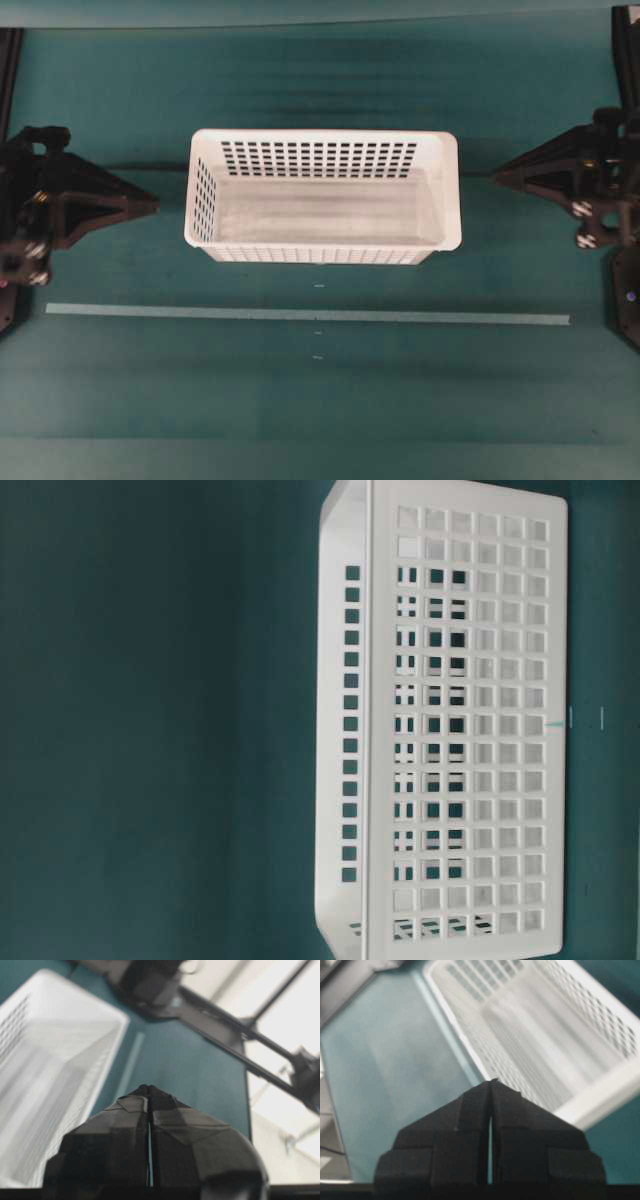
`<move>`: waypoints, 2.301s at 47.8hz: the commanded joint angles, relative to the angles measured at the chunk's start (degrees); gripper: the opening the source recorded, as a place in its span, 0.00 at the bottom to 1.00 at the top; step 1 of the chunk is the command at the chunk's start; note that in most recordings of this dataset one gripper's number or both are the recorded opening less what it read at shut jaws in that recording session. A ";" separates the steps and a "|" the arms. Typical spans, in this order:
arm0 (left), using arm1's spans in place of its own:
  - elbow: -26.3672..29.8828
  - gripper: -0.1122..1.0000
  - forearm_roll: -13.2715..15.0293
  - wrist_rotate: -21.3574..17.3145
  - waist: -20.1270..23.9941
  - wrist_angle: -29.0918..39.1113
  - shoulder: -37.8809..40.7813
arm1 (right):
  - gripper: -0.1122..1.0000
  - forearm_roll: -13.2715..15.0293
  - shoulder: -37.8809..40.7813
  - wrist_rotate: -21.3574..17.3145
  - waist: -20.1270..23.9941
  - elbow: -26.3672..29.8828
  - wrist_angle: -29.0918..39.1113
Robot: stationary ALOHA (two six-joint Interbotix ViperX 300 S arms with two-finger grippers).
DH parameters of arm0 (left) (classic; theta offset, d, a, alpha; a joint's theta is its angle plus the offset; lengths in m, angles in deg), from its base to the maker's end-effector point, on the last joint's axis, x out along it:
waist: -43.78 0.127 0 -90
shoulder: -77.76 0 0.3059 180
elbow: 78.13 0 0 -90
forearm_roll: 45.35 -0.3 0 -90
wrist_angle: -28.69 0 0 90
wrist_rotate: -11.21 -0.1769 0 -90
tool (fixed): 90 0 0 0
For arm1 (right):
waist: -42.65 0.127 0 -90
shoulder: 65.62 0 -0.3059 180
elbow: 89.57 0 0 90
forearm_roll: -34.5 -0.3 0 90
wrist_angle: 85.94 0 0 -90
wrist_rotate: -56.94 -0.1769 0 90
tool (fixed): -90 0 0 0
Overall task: Lift the white basket with both hands.
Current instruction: 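Move both grippers inward toward the short ends of the white basket, then close left and right grippers on the basket's end rims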
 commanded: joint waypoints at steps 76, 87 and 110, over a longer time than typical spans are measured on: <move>16.96 0.67 -0.18 32.43 10.90 39.64 19.07 | 0.71 -1.05 28.04 -20.04 -10.90 18.98 35.42; 17.75 0.97 -0.18 32.78 10.90 39.55 21.53 | 0.94 -3.08 31.82 -20.04 -10.90 19.78 31.29; 17.14 0.93 -0.18 37.27 10.90 33.75 30.32 | 0.94 -3.78 37.97 -24.61 -10.02 18.02 26.10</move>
